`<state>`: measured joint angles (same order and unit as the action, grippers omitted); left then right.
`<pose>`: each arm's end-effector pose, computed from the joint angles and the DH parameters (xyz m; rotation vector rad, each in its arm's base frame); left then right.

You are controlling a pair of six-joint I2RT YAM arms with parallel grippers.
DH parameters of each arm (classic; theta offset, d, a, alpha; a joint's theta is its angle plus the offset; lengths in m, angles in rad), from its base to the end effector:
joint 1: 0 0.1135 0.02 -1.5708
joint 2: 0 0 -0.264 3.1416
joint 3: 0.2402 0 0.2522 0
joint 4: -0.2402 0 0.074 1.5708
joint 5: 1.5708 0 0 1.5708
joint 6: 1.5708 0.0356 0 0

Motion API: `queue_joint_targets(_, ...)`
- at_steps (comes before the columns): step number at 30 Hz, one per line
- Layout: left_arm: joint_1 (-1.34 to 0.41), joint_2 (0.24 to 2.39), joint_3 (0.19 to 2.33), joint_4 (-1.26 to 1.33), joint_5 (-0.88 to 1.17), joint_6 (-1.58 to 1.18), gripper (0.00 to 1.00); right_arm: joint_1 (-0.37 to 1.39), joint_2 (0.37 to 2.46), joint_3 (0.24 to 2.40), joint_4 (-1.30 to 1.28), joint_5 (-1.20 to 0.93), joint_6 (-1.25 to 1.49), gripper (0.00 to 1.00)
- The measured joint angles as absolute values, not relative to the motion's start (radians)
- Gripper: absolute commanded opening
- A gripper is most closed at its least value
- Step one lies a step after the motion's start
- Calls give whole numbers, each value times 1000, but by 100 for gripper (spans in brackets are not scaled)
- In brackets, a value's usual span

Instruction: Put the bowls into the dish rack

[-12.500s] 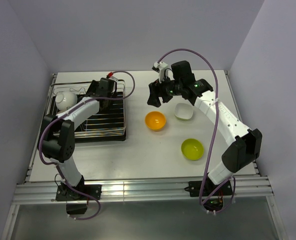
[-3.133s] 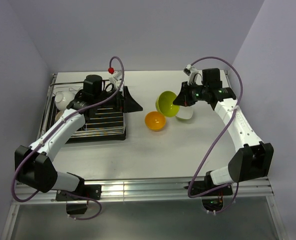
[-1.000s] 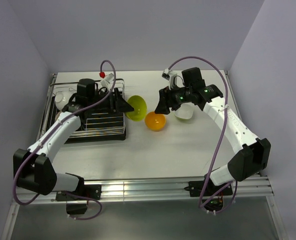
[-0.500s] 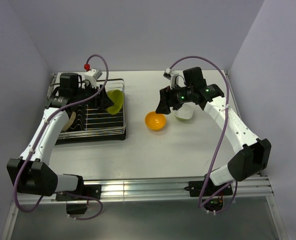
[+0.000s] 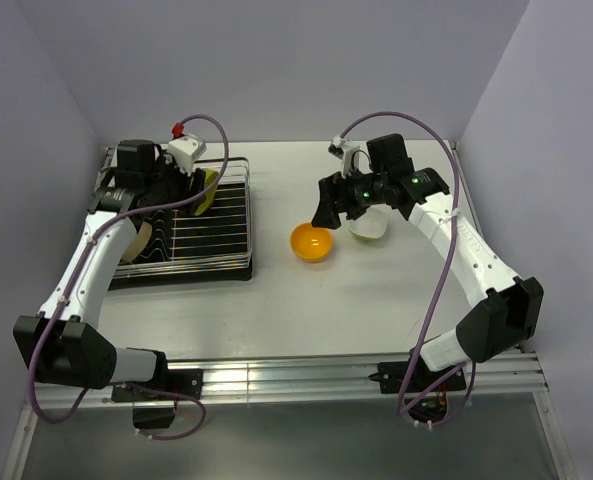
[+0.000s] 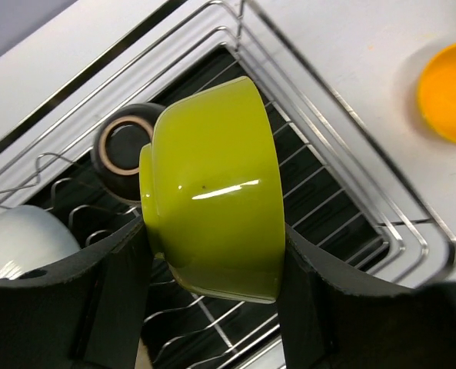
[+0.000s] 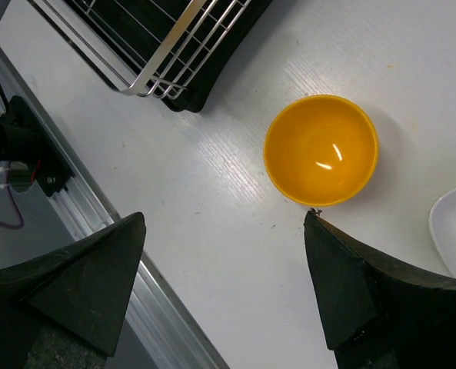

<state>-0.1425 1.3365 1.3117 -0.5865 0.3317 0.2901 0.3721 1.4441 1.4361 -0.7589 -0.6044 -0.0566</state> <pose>0.2886 -0.0531 0.3624 0.6440 2.0588 -0.2763 0.2781 0.1303 0.3617 -0.7880 2.1851 0.8627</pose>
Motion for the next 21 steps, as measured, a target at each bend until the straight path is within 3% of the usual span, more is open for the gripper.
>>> queue_joint_targets(21,-148,1338,1159,-611,82,596,0,370,1482,1479,-799,-595,-61,91)
